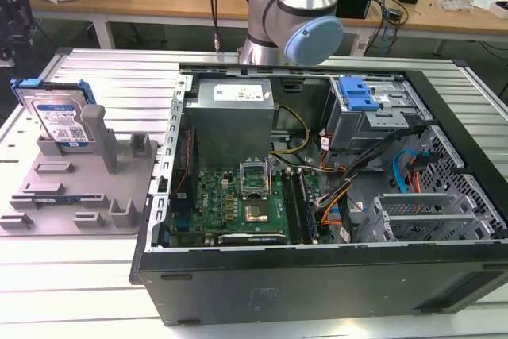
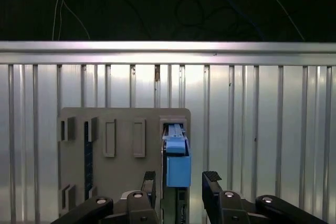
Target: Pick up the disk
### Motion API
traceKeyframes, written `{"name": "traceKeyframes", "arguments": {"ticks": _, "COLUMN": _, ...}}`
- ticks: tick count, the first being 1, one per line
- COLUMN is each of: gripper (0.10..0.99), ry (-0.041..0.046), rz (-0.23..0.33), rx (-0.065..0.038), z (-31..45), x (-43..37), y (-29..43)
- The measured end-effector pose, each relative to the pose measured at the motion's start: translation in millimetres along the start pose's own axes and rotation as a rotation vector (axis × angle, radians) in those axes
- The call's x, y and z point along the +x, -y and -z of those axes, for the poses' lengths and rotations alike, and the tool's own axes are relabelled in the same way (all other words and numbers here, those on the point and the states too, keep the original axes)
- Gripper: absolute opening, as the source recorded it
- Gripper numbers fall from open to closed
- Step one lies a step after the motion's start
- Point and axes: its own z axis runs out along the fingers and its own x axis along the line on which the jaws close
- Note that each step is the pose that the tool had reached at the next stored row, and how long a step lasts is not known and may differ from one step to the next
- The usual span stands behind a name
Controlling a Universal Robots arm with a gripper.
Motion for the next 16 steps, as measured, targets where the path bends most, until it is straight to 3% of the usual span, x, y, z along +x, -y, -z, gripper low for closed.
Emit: {"name": "traceKeyframes", "arguments": {"ticks": 16, "gripper": 0.482, "ry": 0.0000, "rz": -0.002, "rx": 0.000, "z": -12.8, "x": 3.5, "y": -0.2}}
